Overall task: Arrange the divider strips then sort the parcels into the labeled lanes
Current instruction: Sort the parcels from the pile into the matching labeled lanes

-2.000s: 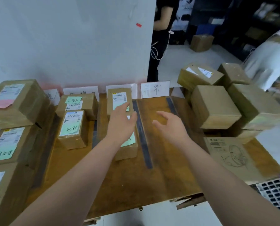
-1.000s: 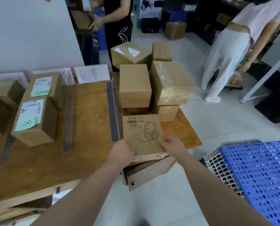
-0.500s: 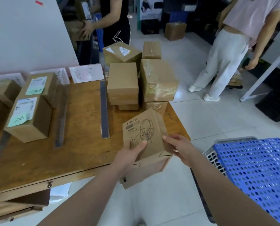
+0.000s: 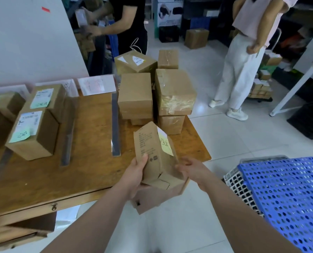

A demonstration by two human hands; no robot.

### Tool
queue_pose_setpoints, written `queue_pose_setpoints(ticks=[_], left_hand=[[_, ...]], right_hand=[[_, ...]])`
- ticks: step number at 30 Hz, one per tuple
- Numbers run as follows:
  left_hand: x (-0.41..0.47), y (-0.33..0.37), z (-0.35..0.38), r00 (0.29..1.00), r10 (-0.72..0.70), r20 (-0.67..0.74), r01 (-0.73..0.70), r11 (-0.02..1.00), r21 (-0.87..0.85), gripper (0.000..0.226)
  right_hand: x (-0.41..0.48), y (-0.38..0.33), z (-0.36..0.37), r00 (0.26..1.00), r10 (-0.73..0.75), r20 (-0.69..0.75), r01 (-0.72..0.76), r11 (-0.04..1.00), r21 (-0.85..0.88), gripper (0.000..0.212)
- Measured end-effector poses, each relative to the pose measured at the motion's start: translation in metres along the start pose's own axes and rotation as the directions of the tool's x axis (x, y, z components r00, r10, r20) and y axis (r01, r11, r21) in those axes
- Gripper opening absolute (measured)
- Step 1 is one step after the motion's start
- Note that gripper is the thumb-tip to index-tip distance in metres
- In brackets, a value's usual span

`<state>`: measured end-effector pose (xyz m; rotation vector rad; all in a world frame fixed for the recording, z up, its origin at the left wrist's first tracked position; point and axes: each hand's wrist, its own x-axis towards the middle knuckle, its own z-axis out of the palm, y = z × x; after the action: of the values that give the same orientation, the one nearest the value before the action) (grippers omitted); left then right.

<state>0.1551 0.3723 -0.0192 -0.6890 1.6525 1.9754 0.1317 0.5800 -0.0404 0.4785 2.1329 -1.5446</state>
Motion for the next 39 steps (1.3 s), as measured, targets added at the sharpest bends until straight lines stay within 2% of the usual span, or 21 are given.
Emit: queue_pose_setpoints(ticks=[3,6,10,11,13,15,17,22,28,34,39], left_hand=[[0.003,-0.003,-0.012,0.994,0.022,-0.106,-0.017,0.999,0.050,0.053],[0.003,-0.005,-0.015,0.991,0.028,-0.133,-0.015,0.995,0.103,0.063],[0.002,-0.002,-0.014,0.997,0.048,-0.061,-0.040,0.992,0.117,0.111],[0.000,0.000,-0.013,0.996,0.074,-0.052,-0.067,0.989,0.129,0.114],[-0.002,0.004,-0.011,0.990,0.132,-0.053,-0.126,0.986,0.110,0.101],[-0.003,0.010,-0.012,0.982,0.180,-0.063,-0.176,0.982,0.063,0.083],[-0.006,0.019,-0.016,0.975,0.212,-0.070,-0.211,0.977,0.016,0.074],[-0.024,0.046,-0.036,0.949,0.269,-0.162,-0.285,0.955,-0.084,0.067],[-0.046,0.070,-0.086,0.923,0.268,-0.276,-0.324,0.928,-0.183,0.040],[-0.064,0.095,-0.148,0.891,0.277,-0.361,-0.347,0.927,-0.146,0.037],[-0.074,0.109,-0.209,0.859,0.291,-0.420,-0.359,0.929,-0.092,0.039]], right_hand=[[0.005,0.009,0.007,0.999,0.048,0.016,-0.049,0.998,0.051,0.062],[0.006,0.009,0.008,0.997,0.059,0.041,-0.061,0.996,0.071,0.048],[0.001,0.001,-0.004,0.998,0.052,0.047,-0.057,0.991,0.117,0.040],[0.000,-0.002,-0.008,0.999,0.040,0.037,-0.045,0.989,0.144,0.040],[-0.004,-0.012,-0.016,1.000,-0.001,0.020,-0.003,0.981,0.193,0.043],[-0.009,-0.025,-0.022,0.998,-0.057,-0.002,0.056,0.970,0.238,0.057],[-0.013,-0.041,-0.025,0.993,-0.116,-0.009,0.115,0.957,0.268,0.065],[-0.023,-0.084,-0.007,0.966,-0.255,0.038,0.233,0.927,0.293,0.050],[-0.026,-0.140,0.050,0.949,-0.297,0.106,0.255,0.921,0.296,0.041],[-0.020,-0.181,0.116,0.939,-0.309,0.147,0.275,0.937,0.216,0.054],[-0.022,-0.209,0.180,0.934,-0.323,0.153,0.294,0.938,0.185,0.055]])
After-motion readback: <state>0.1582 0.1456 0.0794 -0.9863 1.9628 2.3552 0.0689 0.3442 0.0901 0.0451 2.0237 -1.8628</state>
